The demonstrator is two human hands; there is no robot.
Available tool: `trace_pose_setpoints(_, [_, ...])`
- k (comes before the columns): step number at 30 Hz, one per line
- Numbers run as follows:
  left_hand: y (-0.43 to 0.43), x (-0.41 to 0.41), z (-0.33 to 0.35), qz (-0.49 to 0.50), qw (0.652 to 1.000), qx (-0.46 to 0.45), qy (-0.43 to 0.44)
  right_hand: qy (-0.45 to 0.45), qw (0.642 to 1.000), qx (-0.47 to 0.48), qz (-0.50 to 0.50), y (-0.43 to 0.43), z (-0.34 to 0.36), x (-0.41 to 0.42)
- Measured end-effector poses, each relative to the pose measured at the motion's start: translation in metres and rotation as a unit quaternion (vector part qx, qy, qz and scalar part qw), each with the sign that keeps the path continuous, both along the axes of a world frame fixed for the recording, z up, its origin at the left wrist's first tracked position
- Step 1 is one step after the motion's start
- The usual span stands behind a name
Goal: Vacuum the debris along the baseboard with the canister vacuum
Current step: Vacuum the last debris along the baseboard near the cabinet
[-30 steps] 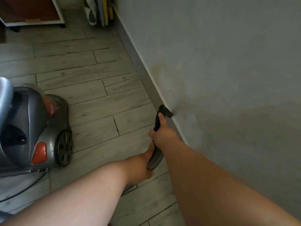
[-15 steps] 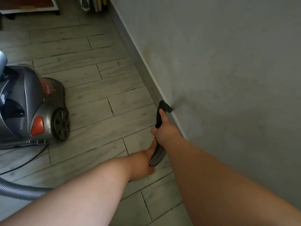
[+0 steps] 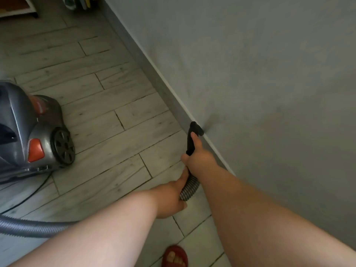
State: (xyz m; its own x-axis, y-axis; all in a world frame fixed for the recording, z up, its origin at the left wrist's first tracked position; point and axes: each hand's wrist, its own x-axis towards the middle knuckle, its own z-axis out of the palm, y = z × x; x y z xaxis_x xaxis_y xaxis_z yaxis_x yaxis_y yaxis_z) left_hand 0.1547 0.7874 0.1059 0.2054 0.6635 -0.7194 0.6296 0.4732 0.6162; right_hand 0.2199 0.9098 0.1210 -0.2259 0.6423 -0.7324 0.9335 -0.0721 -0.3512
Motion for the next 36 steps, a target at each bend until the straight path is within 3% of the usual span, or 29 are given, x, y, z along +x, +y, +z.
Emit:
trace_pose_setpoints(9, [-0.018,0.031,0.009,-0.051,0.999,-0.007,0.002,0.037,0.997,0.021,-0.059,-0.030,0.002,0.048])
trace_pose_setpoints(20, [-0.034,0.037,0.007,-0.131,0.990,0.025,0.054,0.092,0.975,0.031,-0.197,-0.060,-0.002,0.080])
trace_pose_setpoints(23, [-0.034,0.032,0.011,-0.173,0.980,0.042,0.086,0.162,0.927,0.005,-0.339,-0.073,-0.005,0.092])
trace_pose_setpoints(27, [-0.030,0.029,0.011,-0.218,0.966,0.078,0.111,0.232,0.819,-0.029,-0.525,-0.083,-0.012,0.106])
trace_pose_setpoints(31, [-0.029,0.035,0.003,-0.255,0.954,0.085,0.133,0.276,0.761,-0.049,-0.584,-0.096,-0.019,0.119])
trace_pose_setpoints(36, [-0.025,0.043,-0.002,-0.293,0.939,0.115,0.140,0.293,0.715,-0.042,-0.634,-0.105,-0.023,0.138])
